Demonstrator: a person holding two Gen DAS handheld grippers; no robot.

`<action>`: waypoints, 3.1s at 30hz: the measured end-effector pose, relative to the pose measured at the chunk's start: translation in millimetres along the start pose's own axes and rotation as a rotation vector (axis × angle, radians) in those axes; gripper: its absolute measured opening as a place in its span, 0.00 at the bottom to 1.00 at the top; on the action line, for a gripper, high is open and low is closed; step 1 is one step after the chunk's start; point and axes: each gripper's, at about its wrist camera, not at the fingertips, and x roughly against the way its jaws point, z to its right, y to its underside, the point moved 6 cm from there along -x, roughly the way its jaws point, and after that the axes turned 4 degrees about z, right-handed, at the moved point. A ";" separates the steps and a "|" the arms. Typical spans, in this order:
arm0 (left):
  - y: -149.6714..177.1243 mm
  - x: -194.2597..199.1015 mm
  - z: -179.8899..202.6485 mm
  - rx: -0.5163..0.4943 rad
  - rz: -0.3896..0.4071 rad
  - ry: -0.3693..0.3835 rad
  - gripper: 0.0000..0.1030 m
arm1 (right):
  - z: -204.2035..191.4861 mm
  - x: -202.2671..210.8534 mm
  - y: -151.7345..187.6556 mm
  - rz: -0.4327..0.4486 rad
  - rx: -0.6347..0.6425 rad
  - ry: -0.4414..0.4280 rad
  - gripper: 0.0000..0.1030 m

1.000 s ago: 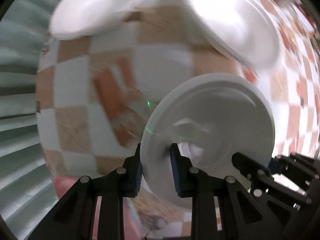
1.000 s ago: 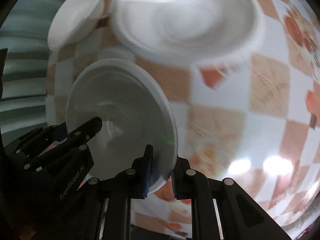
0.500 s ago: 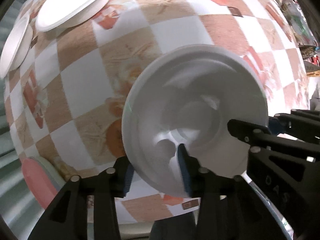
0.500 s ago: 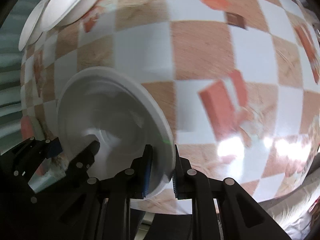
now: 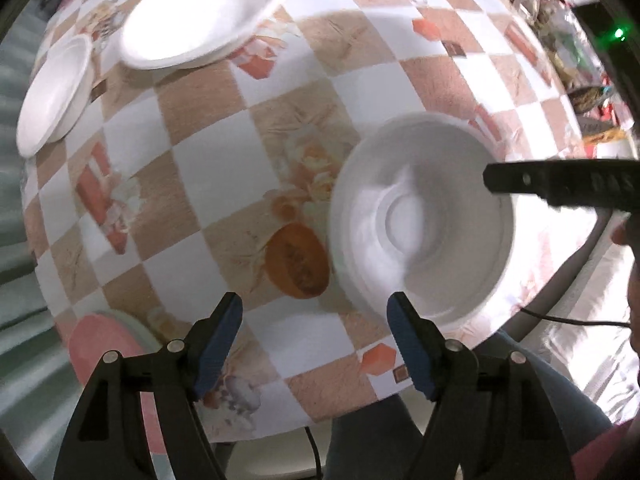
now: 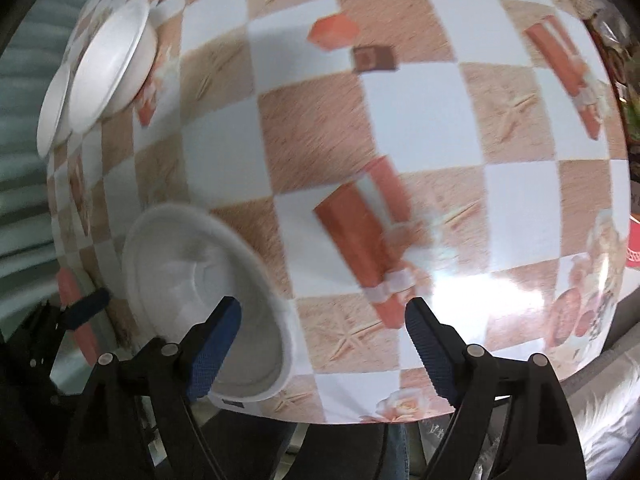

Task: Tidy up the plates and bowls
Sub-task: 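Lower the white plate onto another white foam plate and open both grippers, then move both grippers to the rim of the next white foam plate, then close both grippers on the rim of the white foam plate, then lift the white plate with both grippers and carry it over the white stack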

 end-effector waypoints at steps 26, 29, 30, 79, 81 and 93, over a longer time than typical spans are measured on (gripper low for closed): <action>-105.4 30.5 -123.5 0.570 0.166 -0.073 0.78 | -54.5 64.1 -140.5 0.133 0.210 0.065 0.83; -120.2 18.3 -130.1 0.599 0.166 -0.092 0.78 | -79.8 48.9 -149.1 0.133 0.245 0.067 0.83; -122.6 15.3 -131.9 0.609 0.162 -0.090 0.78 | -86.6 45.2 -154.0 0.132 0.254 0.067 0.83; -129.9 -29.9 20.2 0.264 0.123 -0.070 0.34 | -135.0 -35.6 -71.8 -0.003 0.311 -0.036 0.21; -129.7 -18.1 24.9 0.262 0.142 -0.068 0.34 | -135.0 -28.0 -71.5 0.014 0.307 -0.039 0.21; -90.9 23.5 24.7 0.199 0.177 -0.037 0.34 | -83.7 36.3 -48.0 0.079 0.229 -0.045 0.21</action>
